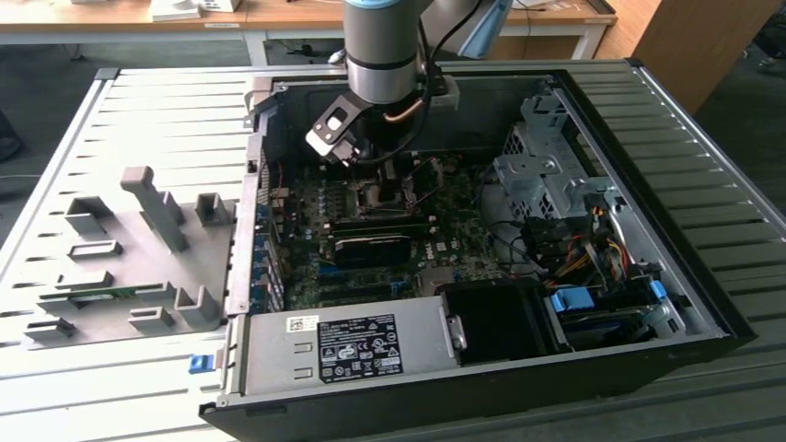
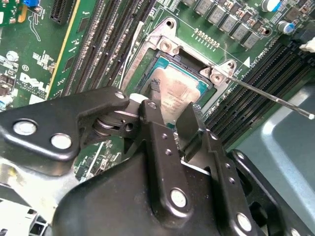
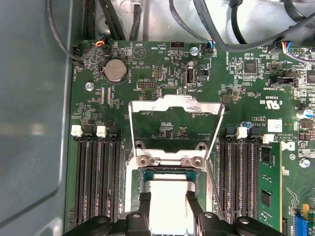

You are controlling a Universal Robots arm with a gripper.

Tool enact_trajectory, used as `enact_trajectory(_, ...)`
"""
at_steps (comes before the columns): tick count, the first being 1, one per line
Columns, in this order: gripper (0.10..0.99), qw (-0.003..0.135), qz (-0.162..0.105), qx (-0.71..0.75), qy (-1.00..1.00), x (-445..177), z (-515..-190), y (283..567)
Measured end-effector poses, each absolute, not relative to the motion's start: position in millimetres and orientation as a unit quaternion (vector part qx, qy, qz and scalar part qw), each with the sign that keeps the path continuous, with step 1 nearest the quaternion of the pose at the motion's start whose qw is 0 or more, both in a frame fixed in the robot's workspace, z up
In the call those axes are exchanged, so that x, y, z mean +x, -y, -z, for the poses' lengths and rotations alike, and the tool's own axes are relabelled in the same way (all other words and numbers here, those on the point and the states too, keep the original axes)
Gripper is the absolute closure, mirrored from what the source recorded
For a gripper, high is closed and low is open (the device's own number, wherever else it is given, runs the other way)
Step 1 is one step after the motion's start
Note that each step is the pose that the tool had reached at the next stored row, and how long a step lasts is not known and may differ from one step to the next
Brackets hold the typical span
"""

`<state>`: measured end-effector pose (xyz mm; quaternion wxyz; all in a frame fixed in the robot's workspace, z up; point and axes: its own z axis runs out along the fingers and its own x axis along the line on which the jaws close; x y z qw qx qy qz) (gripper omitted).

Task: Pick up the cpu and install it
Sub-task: 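Place the cpu into insertion slot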

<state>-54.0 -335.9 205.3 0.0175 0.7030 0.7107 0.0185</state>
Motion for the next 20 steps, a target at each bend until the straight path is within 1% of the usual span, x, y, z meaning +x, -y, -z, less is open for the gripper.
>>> enact_trajectory(3,0.694,0.017,-0.018,0.703,-0.711,-54,-209,336)
enact_trajectory(6,0.878,0.015,-0.017,0.703,-0.711,-54,-210,336)
enact_trajectory(7,0.878,0.015,-0.016,0.703,-0.711,-53,-211,336)
enact_trajectory(9,0.98,0.014,-0.015,0.703,-0.711,-53,-212,336)
enact_trajectory(20,0.98,0.013,-0.014,0.703,-0.711,-53,-218,336)
